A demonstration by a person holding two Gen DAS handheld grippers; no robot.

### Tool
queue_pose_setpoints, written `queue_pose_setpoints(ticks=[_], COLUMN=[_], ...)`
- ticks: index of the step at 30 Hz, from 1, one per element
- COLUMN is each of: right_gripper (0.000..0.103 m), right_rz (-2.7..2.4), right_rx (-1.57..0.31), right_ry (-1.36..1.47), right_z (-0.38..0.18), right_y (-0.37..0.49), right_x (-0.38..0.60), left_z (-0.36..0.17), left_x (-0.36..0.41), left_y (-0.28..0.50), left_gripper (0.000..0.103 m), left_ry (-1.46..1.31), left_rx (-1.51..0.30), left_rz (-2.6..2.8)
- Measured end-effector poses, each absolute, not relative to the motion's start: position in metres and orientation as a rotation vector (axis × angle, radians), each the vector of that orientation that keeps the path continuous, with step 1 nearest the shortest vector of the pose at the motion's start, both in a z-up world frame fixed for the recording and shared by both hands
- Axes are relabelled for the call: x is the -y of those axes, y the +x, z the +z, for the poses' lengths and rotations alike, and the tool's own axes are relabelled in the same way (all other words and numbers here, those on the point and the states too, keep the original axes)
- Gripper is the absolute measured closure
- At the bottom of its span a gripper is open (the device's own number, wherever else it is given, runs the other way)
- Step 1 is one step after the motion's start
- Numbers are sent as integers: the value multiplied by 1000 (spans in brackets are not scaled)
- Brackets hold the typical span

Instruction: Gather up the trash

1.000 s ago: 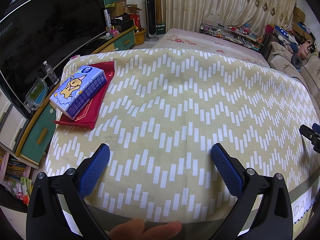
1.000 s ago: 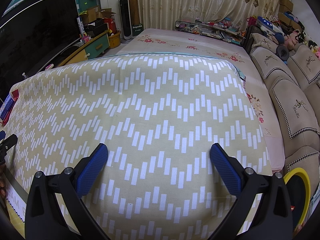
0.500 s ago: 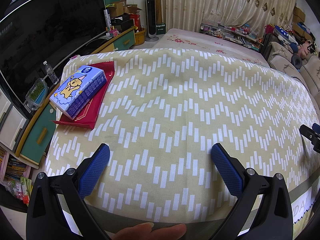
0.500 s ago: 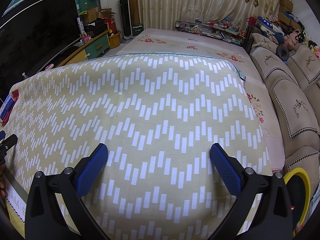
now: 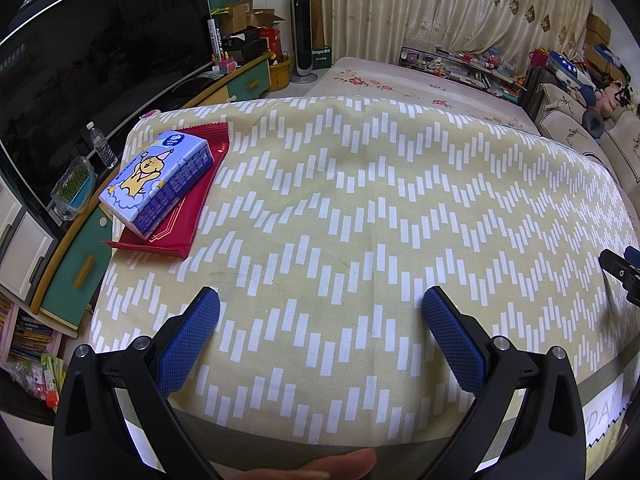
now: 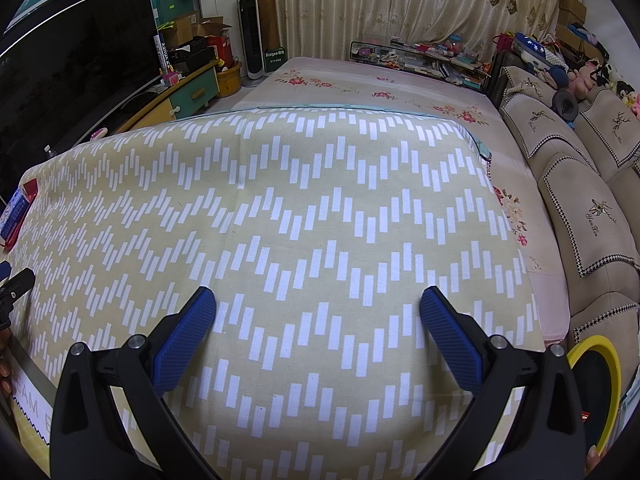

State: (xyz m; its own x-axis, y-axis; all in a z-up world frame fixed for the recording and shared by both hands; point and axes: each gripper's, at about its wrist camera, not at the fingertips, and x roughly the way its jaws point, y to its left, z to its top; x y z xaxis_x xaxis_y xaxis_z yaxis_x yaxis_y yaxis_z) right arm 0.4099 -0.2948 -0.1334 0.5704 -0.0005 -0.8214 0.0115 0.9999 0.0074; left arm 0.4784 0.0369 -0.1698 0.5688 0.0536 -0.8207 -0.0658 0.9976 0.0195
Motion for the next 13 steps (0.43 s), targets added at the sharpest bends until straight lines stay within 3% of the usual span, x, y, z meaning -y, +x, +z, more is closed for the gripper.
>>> queue_pose_setpoints(ticks=[13], right_gripper=[5], right_rz=[-7], right_rx=[-964], right_ry=[12], right_z=[-133], right_y=[410], right_x=[296], left_z=[-170], left_x=[-36], left_y=[481], left_gripper=[3], left_ry=[-15], left_rx=[-963], left_rz=[69])
